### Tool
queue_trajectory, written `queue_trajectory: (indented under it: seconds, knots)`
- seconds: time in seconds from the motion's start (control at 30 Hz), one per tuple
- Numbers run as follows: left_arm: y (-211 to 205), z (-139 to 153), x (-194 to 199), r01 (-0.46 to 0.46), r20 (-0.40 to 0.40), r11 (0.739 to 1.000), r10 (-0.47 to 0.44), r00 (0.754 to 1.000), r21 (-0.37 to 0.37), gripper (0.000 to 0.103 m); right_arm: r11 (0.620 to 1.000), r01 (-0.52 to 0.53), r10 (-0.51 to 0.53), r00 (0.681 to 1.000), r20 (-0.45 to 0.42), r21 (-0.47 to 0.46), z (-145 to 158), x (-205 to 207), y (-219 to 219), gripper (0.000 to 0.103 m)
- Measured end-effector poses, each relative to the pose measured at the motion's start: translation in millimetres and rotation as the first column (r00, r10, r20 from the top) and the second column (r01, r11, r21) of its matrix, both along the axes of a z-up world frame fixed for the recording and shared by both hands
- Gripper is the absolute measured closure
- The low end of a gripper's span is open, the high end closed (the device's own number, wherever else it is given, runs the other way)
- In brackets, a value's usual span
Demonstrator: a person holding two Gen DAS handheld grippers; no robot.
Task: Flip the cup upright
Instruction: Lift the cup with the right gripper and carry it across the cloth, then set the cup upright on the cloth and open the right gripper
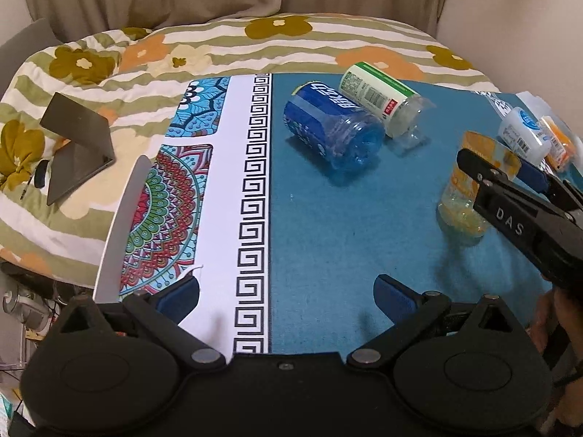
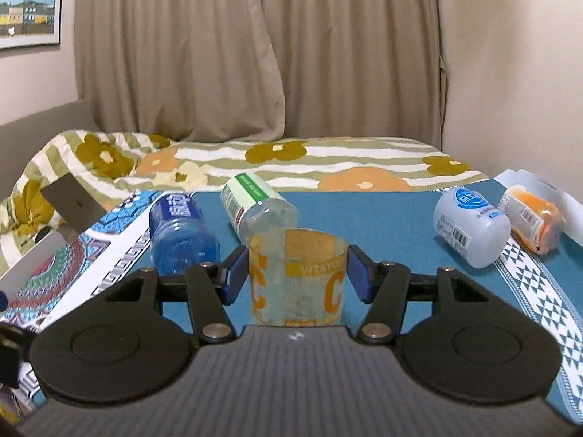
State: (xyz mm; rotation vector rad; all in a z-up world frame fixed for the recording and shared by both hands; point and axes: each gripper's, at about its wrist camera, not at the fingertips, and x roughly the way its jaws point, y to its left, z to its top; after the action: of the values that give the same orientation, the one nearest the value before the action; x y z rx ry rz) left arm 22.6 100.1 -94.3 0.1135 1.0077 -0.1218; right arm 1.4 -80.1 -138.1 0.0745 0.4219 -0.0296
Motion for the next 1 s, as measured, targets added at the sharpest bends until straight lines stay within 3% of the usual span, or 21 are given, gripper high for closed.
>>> queue_trajectory:
  seconds: [0.37,0.7,0.73,0.83,1.0]
  knots:
    - [-7.6,3.6,1.6,0.0,-0.006,1.0,0.0,1.0,-0.016,0.0,0.999,-0.033,0.026,0.987,-0.159,-0.039,15.8,0.5,5.0,0.029]
    - [-6.2,6.8,2.1,-0.031,-0.013,0.999,0.03,0.999,-0.034,0.0,0.999,-0.032,0.034,0.961,-0.274,0.014,23.3,14.8,1.4,0.028]
    - [-6.1,7.2,1.8,-0.035,-0.013,0.999,0.034,0.999,-0.035,0.0,0.999,-0.033,0.037,0.959,-0.281,0.02,23.5,15.6,0.9,0.025]
    - [-6.7,10.1,0.9,-0.04,-0.006,0.999,0.04,0.999,-0.036,0.0,0.999,-0.016,0.027,0.955,-0.296,0.04,25.8,17.9,-1.8,0.0]
    - [-10.2,20.0,-2.6,-0.048,0.009,0.998,0.049,0.999,-0.039,0.0,0.999,-0.013,0.025,0.954,-0.3,0.041,40.4,16.2,-9.7,0.0]
